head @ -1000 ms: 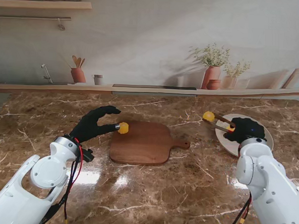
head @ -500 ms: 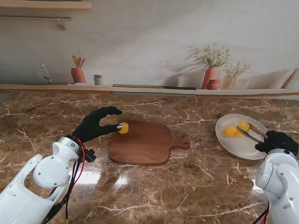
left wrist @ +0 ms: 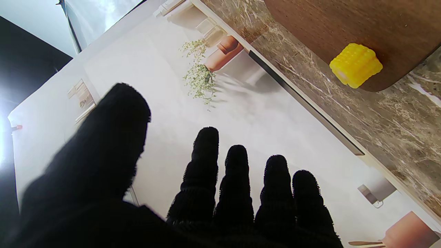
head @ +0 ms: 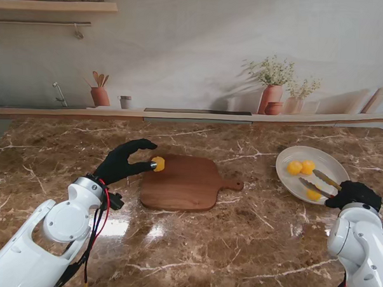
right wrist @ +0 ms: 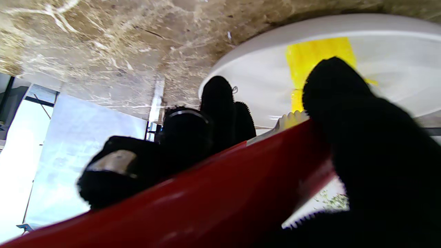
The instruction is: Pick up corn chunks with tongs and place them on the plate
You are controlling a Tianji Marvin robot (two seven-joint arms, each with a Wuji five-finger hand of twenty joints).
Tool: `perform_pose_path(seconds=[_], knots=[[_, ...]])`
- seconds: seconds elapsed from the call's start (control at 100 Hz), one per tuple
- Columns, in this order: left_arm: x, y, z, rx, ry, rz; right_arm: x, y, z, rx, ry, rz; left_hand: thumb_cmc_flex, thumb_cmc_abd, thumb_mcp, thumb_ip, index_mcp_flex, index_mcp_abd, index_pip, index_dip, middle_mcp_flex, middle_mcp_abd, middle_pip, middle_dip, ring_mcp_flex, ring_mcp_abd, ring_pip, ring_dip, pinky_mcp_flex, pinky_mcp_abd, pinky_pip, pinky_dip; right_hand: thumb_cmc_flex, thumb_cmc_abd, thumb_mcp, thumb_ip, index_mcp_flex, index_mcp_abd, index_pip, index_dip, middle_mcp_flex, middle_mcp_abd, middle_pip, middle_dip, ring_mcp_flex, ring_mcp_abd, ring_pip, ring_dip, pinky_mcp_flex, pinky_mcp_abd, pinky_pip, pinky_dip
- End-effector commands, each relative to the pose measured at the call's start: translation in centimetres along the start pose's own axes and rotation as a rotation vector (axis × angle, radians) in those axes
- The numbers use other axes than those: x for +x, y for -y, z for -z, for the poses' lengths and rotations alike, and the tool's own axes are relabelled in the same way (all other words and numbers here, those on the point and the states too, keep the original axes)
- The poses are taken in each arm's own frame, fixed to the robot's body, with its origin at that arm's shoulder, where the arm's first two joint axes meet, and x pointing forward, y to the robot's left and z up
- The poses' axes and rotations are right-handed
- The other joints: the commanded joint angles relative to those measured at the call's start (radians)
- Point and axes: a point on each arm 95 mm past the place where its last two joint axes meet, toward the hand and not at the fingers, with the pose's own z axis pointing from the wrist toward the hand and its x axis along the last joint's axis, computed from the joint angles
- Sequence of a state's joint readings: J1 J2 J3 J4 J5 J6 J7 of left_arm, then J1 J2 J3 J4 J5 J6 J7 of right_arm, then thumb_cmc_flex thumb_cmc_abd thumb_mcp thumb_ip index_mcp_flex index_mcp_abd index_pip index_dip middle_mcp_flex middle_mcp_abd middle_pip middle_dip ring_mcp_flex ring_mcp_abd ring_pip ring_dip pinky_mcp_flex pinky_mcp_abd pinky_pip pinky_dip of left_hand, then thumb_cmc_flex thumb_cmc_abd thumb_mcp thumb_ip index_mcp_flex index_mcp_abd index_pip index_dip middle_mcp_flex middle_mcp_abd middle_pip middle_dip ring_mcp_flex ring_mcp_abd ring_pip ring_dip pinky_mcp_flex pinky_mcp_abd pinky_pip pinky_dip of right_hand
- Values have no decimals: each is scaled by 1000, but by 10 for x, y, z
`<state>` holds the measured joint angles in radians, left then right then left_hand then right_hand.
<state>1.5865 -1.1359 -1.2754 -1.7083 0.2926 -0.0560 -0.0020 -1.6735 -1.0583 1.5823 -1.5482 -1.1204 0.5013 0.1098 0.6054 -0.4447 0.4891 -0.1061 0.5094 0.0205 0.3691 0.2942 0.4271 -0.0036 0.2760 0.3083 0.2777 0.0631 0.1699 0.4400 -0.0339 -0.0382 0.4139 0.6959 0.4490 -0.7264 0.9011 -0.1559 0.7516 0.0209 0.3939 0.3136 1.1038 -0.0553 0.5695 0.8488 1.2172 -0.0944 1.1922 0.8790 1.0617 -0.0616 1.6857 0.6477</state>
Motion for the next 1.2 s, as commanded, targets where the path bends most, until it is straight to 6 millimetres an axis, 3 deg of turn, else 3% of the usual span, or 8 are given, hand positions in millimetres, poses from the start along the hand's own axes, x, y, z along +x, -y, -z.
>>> perform_pose_path(seconds=[0.0, 0.14, 0.32, 0.67, 0.91, 1.19], knots=[[2, -1, 0, -5, 0, 3, 16, -12, 7, -27, -71, -27, -9, 13, -32, 29, 3, 8, -14, -1, -32, -22, -15, -7, -39, -54, -40, -15, -15, -56, -30, 15, 13, 50, 48, 57, -4, 4, -11, 19, -4, -12, 11, -16, 14, -23, 27, 25, 62, -150, 197, 27], [5, 0, -2, -10, -4, 0, 53, -29, 18, -59, -243, -62, -12, 13, -31, 29, 3, 8, -14, -1, -32, -22, -15, -7, -39, -53, -40, -15, -15, -55, -30, 16, 11, 63, 50, 62, -1, 5, -11, 26, -3, -10, 17, -22, 17, -23, 30, 26, 62, -150, 196, 28], [9, 1, -5, -19, -8, 1, 116, -42, 26, -35, -462, -101, -12, 13, -28, 29, 2, 9, -14, -1, -32, -22, -14, -7, -40, -53, -40, -15, -15, -56, -30, 16, -6, 75, 55, 71, -2, 6, -16, 32, -5, -12, 16, -34, 16, -28, 27, 25, 62, -152, 195, 28], [19, 7, -10, -42, -4, -9, 225, -37, 27, 65, -712, -134, -14, 14, -27, 28, 0, 8, -13, -1, -33, -22, -14, -7, -40, -53, -39, -14, -14, -56, -30, 17, -20, 92, 65, 82, 1, 7, -18, 42, -3, -11, 24, -49, 21, -29, 29, 25, 68, -156, 193, 29], [27, 10, -13, -66, -5, -19, 268, -31, 22, 116, -740, -50, -14, 15, -28, 28, -2, 8, -14, -1, -35, -24, -15, -7, -41, -54, -40, -15, -15, -57, -31, 17, -48, 107, 44, 89, -31, 19, -34, 42, -36, -12, 19, -64, 1, -36, 24, 27, 55, -165, 186, 30], [34, 12, -14, -70, -2, -29, 299, -32, 19, 171, -763, 35, -13, 12, -28, 28, -1, 8, -13, -1, -34, -24, -14, -7, -41, -55, -40, -15, -15, -58, -33, 17, -66, 126, -21, 98, -90, 44, -68, 50, -102, -13, 32, -61, -31, -54, 31, 40, 27, -186, 171, 40]])
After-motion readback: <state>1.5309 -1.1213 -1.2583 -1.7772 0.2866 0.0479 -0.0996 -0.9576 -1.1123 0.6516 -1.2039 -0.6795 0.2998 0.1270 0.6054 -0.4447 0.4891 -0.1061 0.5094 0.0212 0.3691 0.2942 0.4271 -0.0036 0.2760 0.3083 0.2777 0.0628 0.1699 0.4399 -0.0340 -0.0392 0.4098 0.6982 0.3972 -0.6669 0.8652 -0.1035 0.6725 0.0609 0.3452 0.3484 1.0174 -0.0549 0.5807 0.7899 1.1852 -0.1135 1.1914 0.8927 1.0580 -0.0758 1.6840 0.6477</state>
